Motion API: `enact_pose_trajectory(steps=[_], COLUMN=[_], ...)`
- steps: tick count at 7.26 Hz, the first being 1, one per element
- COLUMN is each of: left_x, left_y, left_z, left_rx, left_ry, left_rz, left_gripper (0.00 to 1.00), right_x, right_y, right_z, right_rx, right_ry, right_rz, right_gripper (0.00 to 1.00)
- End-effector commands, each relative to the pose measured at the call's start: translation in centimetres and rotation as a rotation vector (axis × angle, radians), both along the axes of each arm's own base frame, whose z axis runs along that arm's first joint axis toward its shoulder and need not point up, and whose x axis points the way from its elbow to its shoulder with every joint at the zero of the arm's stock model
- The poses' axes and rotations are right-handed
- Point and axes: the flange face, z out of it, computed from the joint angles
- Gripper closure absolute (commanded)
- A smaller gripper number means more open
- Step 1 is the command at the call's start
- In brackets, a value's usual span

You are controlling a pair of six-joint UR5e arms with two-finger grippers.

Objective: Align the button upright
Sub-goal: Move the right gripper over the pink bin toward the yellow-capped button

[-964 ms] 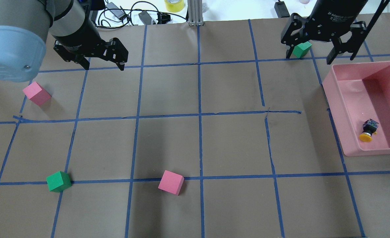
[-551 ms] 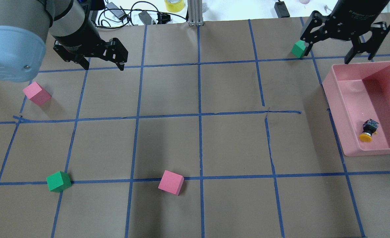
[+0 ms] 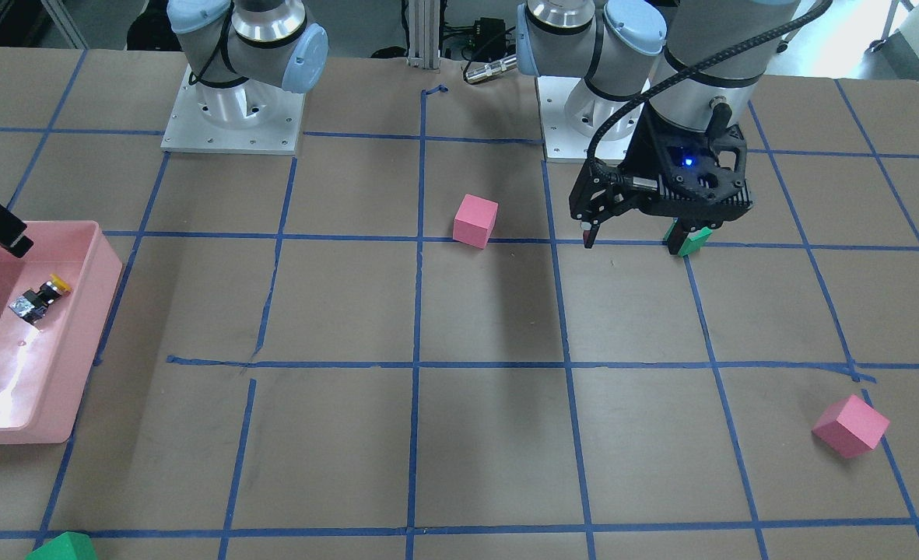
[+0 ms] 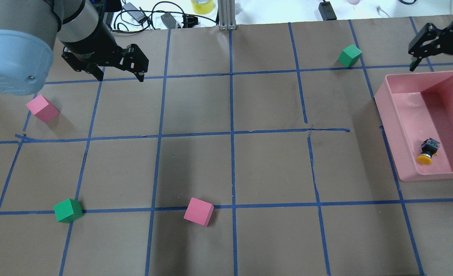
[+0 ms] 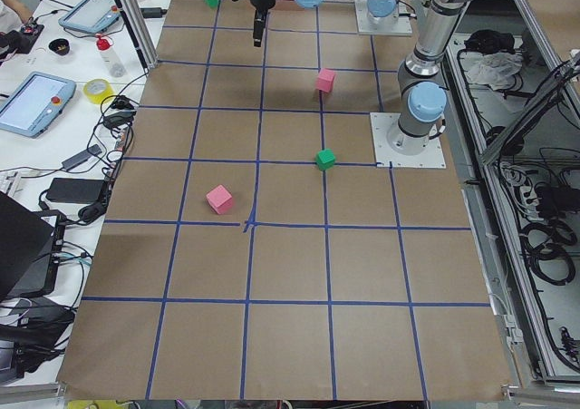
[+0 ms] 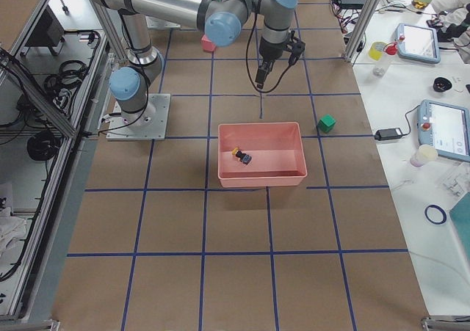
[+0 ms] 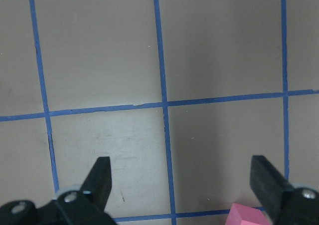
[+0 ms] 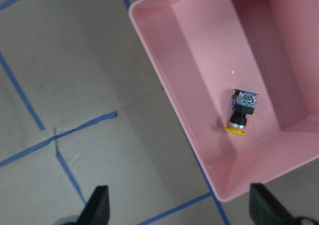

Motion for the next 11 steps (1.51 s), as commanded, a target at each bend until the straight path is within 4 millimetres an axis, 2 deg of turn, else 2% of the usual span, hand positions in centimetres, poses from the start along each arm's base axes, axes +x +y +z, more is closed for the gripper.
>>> enact_pose_trajectory(steps=[1,2,3,5,7,8,10,11], left_x=[0.0,0.0,0.0,0.0,0.0,0.0,0.0,0.0], left_y=[0.0,0.0,0.0,0.0,0.0,0.0,0.0,0.0], left_z=[0.0,0.0,0.0,0.0,0.0,-0.1,-0.1,0.0], left_rx=[0.0,0.0,0.0,0.0,0.0,0.001,0.002,0.0], left_ry=[0.0,0.0,0.0,0.0,0.001,0.0,0.002,0.001], left_rz=[0.0,0.0,0.0,0.0,0.0,0.0,0.001,0.0], left_gripper=[0.0,0.0,0.0,0.0,0.0,0.0,0.0,0.0], right_x=[-4.8,-6.2,-7.4,-10.0,-10.4,-10.3,-9.5,-9.4], right_y=[0.8,0.9,1.1,1.2,0.7,0.8,2.0,2.2], right_z=[-6.7,-9.6,-11.7,-14.3,-16.9,-18.8,-21.5,-22.0], right_rx=[-0.022,-0.011,0.032,0.067,0.082,0.075,0.081,0.082], right_ry=[0.03,0.027,0.031,0.006,-0.008,-0.004,-0.004,-0.001], right_rz=[-0.008,-0.029,-0.046,-0.103,-0.148,-0.165,-0.165,-0.166], right_gripper=[0.0,0.0,0.0,0.0,0.0,0.0,0.0,0.0])
